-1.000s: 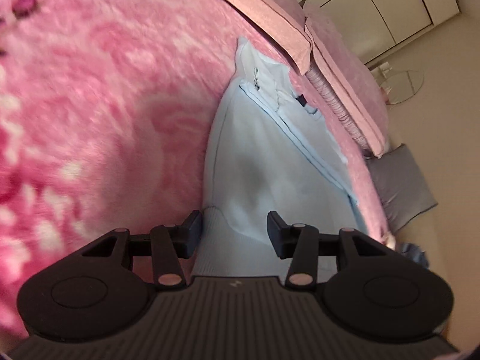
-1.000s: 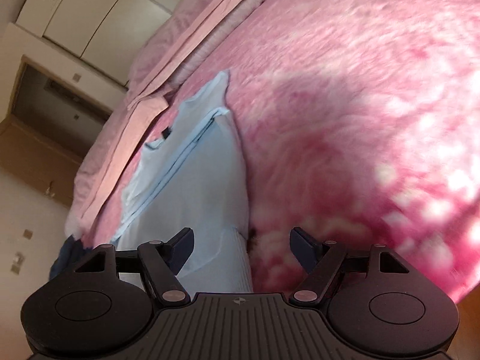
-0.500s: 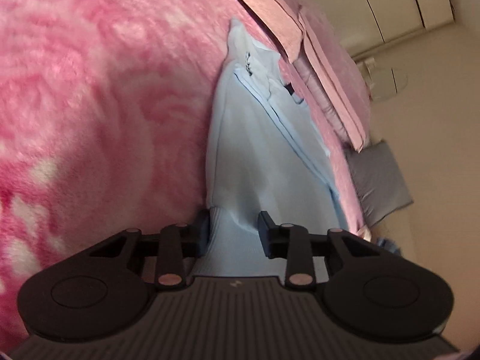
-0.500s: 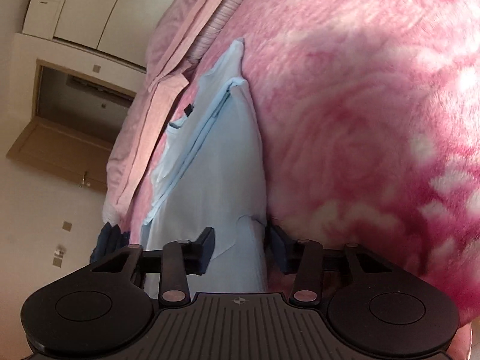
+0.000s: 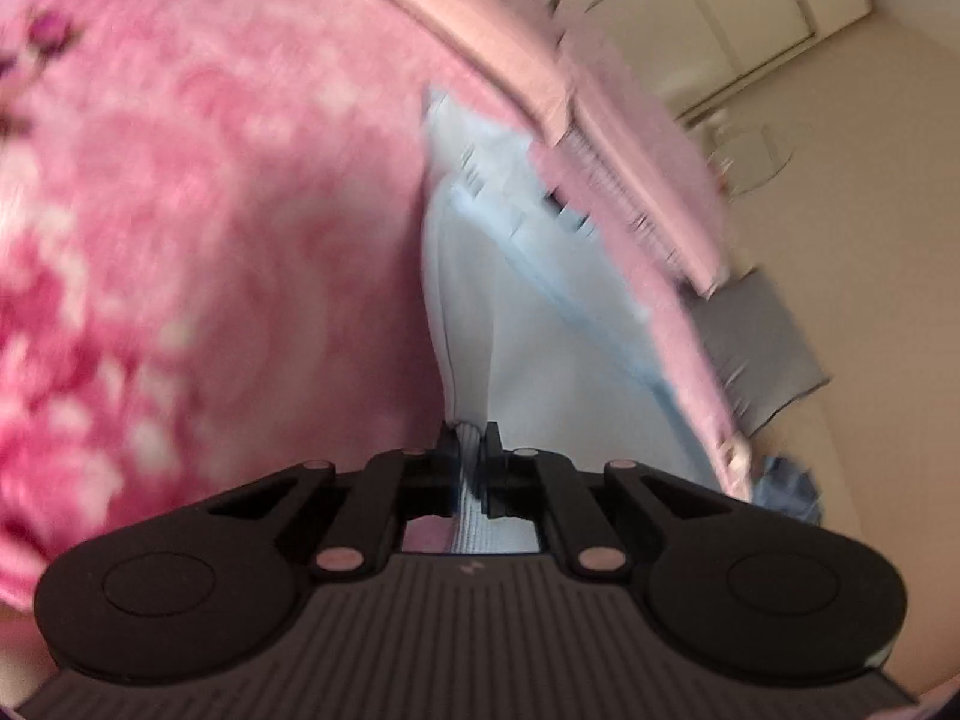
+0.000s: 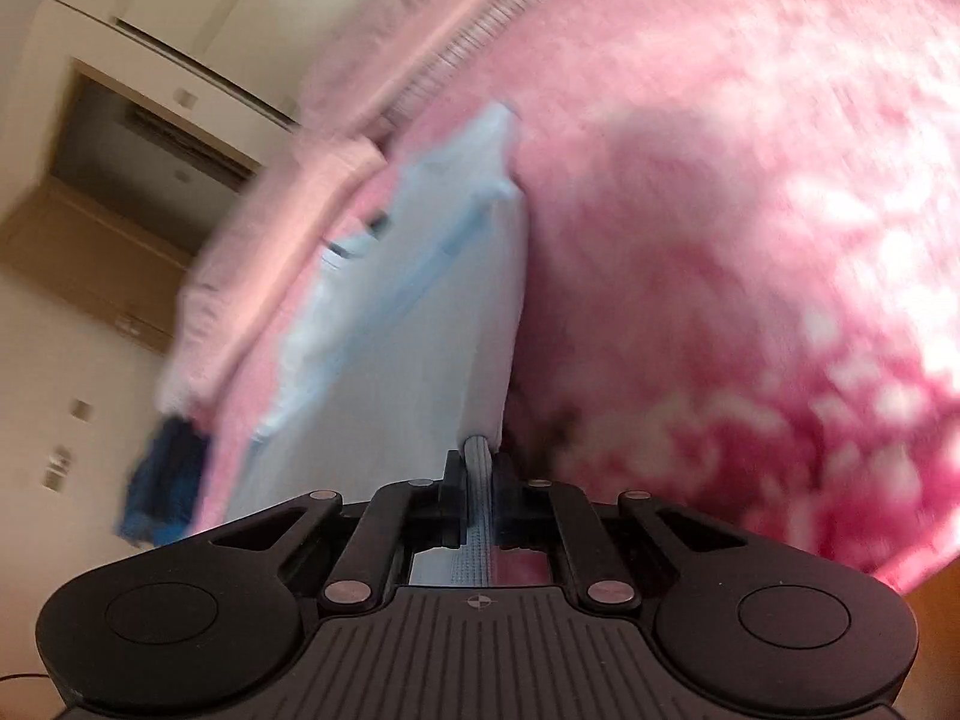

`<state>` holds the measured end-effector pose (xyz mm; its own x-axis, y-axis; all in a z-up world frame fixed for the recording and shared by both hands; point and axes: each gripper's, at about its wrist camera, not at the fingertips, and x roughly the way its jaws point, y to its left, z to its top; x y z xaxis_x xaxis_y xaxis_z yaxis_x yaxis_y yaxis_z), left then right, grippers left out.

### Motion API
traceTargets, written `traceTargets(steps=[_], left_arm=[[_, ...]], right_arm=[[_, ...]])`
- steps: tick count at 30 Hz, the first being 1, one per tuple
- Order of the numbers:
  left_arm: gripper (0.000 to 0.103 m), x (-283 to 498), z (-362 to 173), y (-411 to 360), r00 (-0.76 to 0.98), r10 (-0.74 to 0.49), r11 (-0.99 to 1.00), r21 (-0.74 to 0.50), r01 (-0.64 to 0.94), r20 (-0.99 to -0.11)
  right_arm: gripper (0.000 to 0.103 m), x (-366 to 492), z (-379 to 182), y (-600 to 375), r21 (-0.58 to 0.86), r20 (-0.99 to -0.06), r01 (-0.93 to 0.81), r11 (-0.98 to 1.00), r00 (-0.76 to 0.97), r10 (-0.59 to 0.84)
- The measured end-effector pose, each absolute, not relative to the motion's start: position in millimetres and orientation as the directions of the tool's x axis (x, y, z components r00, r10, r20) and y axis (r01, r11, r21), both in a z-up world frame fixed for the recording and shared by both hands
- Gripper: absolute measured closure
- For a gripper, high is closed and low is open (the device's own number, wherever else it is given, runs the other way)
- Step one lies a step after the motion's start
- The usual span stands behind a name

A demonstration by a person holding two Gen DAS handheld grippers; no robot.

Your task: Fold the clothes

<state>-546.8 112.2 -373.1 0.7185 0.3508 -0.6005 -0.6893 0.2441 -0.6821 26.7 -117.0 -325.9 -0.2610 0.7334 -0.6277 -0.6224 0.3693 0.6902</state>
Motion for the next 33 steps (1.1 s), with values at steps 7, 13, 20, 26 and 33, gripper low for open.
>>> traceTargets(steps=[7,13,20,26,33], left_arm=[[0.084,-553,-389,115,0.744,0.359,0.189,-0.737,-0.649,-0.564],[0.090,-540,-393,124,0.745,0.357,0.202,-0.733,-0.650,-0.563],[0.099,-549,-389,110,0.742,0.371,0.236,-0.716,-0.657,-0.558],[0.099,-561,-372,93,0.755,0.395,0.269,-0.719,-0.640,-0.524],[0.099,-596,-354,36,0.773,0.397,0.285,-0.734,-0.616,-0.495]], right_arm=[[0.075,32,-354,-132,0.754,-0.580,-0.542,0.371,-0.285,0.763],[0.075,30,-358,-125,0.784,-0.542,-0.513,0.349,-0.291,0.788],[0.098,26,-349,-128,0.755,-0.562,-0.557,0.347,-0.277,0.779],[0.098,19,-325,-146,0.776,-0.508,-0.560,0.292,-0.279,0.815],[0.098,-1,-301,-200,0.805,-0.455,-0.544,0.235,-0.313,0.834]])
